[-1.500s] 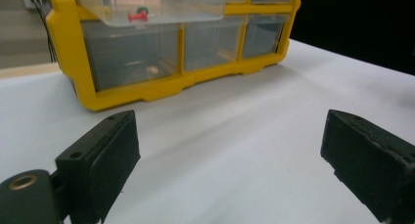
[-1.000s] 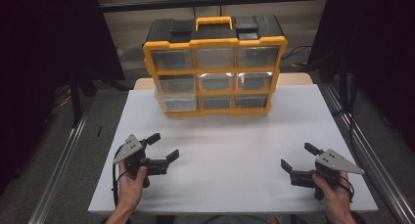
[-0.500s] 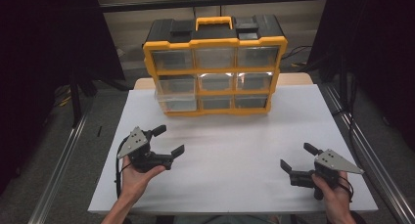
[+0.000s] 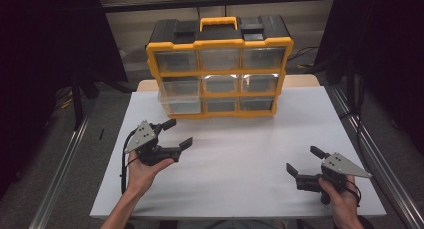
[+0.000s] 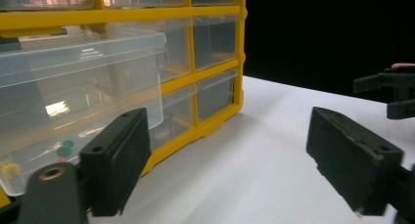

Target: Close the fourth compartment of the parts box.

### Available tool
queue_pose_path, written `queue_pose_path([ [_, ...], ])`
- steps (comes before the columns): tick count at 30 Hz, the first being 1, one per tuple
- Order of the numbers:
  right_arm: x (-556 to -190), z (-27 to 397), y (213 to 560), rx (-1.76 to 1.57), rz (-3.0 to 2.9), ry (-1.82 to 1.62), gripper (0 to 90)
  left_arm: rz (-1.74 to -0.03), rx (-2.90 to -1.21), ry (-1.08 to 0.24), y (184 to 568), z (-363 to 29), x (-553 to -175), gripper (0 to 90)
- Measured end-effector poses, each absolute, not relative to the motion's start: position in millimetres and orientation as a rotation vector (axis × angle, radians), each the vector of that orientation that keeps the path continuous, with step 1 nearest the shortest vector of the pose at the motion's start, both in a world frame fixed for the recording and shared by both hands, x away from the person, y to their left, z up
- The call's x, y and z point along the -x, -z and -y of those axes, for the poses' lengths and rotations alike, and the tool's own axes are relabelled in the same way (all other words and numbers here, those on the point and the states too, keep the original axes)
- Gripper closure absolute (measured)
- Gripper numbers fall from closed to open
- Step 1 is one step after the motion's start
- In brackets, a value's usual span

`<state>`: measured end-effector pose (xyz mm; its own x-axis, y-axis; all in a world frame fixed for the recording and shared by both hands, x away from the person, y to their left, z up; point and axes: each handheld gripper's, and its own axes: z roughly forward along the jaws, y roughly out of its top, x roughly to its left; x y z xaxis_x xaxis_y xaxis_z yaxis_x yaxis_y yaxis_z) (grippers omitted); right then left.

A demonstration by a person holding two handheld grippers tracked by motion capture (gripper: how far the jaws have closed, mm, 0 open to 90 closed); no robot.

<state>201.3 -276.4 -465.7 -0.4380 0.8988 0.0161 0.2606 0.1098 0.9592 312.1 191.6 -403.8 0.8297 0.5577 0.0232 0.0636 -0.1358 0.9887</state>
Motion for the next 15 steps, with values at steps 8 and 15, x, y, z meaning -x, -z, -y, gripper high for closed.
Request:
queue_pose_path([
  [8,-201.2,276.0,465.6,-1.132,-1.786,-1.351,0.7,-0.471,-1.672,-0.447,404.1,-190.0,-319.8,38.1],
  [15,-201.6,276.2,465.8,-1.129,-1.785,-1.351,0.7,-0.464,-1.684,-0.456,403.8,-187.8,-322.7,56.8],
])
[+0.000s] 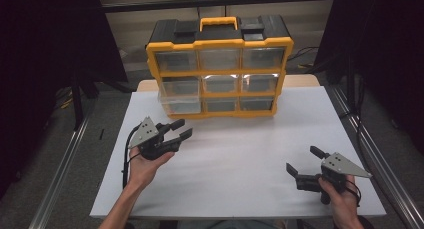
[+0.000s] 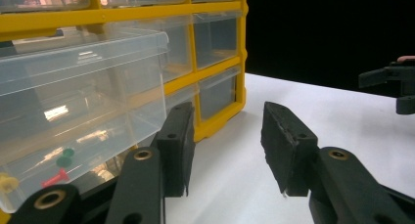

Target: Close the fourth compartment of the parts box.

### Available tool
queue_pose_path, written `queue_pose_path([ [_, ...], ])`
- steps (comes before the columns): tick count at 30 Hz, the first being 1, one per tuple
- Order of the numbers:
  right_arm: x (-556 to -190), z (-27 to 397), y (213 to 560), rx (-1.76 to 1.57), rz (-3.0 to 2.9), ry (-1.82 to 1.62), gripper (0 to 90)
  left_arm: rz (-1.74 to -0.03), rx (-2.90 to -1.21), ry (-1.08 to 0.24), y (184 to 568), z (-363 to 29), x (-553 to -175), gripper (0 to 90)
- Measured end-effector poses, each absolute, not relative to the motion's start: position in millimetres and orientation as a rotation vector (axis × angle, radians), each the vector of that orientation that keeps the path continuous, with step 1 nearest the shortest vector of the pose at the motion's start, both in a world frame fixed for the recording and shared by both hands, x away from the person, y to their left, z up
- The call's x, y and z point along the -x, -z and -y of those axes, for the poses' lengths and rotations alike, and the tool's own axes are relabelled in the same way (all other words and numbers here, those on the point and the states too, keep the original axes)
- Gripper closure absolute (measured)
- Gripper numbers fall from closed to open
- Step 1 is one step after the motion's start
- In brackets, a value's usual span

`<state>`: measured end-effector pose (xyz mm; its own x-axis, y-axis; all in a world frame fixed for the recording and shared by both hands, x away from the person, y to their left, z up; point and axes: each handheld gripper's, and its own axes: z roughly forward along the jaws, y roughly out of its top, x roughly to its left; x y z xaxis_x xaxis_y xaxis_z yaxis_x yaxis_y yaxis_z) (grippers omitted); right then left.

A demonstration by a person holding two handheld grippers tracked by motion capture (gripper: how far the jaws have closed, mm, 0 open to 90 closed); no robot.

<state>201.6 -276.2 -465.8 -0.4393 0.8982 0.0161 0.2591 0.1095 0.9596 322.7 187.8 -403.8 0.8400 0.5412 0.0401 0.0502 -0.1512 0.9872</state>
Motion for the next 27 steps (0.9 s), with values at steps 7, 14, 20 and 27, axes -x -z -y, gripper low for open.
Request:
queue_pose_path([
  [7,-201.3,276.1,465.7,-1.131,-1.788,-1.35,0.7,-0.461,-1.666,-0.471,399.8,-188.0,-326.8,79.5],
  [14,-201.5,276.0,465.8,-1.129,-1.786,-1.352,0.7,-0.444,-1.69,-0.442,400.2,-184.8,-329.1,90.0],
  [20,-201.1,276.1,465.6,-1.131,-1.788,-1.351,0.7,-0.474,-1.68,-0.443,401.6,-184.1,-335.8,90.0],
  [27,-201.2,275.7,465.7,-1.13,-1.792,-1.35,0.7,-0.527,-1.635,-0.499,403.1,-186.6,-347.4,90.0],
])
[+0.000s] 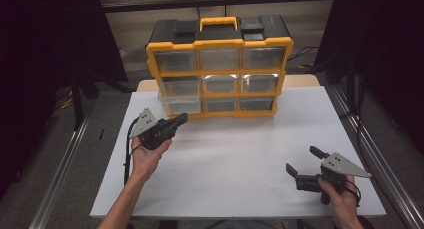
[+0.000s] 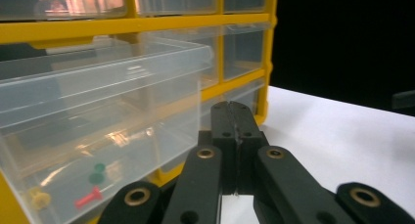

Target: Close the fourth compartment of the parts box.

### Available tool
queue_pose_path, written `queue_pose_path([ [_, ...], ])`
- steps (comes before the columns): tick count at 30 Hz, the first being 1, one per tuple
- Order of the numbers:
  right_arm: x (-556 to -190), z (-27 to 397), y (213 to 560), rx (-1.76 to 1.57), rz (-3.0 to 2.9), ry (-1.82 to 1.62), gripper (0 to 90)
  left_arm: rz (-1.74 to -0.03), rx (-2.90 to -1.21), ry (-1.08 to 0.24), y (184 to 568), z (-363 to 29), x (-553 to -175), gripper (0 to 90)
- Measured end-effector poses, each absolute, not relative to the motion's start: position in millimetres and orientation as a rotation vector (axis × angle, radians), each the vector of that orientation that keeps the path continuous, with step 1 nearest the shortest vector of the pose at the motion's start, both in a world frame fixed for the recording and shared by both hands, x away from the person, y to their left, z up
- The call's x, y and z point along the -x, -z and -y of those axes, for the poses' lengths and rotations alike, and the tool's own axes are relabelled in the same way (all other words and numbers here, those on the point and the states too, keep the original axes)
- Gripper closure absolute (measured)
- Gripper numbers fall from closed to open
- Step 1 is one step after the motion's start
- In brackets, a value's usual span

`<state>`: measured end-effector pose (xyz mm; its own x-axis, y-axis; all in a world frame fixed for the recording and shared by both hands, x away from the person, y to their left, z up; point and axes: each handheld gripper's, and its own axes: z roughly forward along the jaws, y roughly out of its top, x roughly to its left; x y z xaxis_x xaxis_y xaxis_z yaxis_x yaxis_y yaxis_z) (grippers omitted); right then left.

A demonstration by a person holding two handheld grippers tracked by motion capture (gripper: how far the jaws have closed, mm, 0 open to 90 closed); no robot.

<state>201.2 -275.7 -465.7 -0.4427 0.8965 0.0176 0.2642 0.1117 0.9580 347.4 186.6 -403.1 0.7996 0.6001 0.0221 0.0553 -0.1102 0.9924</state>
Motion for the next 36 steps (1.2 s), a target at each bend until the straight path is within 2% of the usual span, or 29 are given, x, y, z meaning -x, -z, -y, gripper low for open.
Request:
queue_pose_path([
  [3,-201.1,275.7,465.7,-1.131,-1.792,-1.35,0.7,-0.548,-1.629,-0.529,402.9,-186.5,-352.0,90.0],
  [19,-201.2,275.7,465.8,-1.132,-1.795,-1.353,0.6,-0.633,-1.611,-0.523,408.0,-185.0,-374.0,90.0],
  [20,-201.3,275.6,465.9,-1.132,-1.795,-1.353,0.6,-0.606,-1.658,-0.549,407.2,-188.3,-375.9,90.0],
  [36,-201.6,275.3,466.0,-1.124,-1.799,-1.355,0.6,-0.62,-1.664,-0.572,407.8,-184.4,-384.3,90.0],
])
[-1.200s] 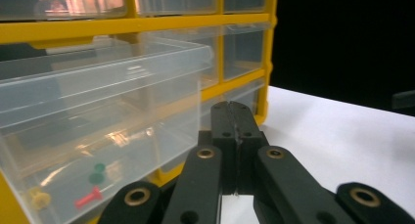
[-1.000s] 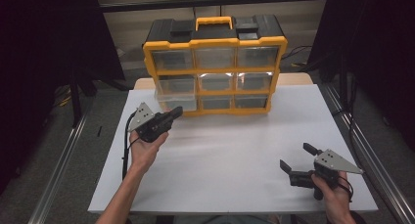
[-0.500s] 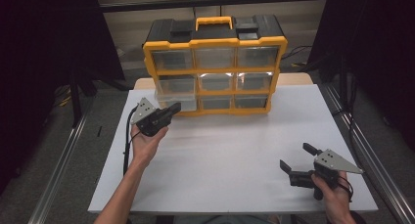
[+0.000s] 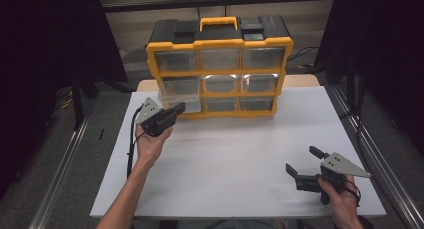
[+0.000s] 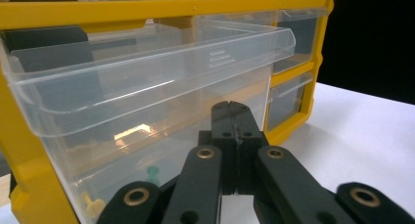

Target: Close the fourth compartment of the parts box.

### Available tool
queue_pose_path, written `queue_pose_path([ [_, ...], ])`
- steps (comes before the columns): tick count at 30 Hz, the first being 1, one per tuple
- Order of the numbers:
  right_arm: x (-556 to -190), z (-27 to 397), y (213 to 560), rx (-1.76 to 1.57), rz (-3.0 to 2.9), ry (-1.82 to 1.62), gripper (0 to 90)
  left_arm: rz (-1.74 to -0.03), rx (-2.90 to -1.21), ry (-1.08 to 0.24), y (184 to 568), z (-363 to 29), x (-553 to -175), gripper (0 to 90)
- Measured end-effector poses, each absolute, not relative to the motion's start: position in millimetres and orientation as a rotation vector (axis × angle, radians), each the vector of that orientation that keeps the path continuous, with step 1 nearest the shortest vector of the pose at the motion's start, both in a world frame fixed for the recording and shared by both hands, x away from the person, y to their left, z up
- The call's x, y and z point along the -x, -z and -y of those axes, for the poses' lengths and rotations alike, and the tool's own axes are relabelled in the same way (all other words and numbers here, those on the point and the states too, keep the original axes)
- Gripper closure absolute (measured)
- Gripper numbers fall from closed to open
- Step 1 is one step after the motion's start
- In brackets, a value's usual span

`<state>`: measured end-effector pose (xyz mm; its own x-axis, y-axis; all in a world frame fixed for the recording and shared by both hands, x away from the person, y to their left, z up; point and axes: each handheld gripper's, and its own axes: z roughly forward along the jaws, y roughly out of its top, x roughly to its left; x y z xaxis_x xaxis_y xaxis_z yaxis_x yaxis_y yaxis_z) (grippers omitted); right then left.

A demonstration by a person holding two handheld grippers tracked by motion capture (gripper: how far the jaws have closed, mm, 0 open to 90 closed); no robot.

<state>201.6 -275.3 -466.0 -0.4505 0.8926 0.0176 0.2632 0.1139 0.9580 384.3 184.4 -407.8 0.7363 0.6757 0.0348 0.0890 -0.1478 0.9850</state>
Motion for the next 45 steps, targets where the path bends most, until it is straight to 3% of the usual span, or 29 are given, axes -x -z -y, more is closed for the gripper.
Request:
queue_pose_path([
  [45,-201.4,275.7,465.9,-1.125,-1.801,-1.356,0.6,-0.636,-1.699,-0.588,409.7,-174.5,-406.6,90.0],
])
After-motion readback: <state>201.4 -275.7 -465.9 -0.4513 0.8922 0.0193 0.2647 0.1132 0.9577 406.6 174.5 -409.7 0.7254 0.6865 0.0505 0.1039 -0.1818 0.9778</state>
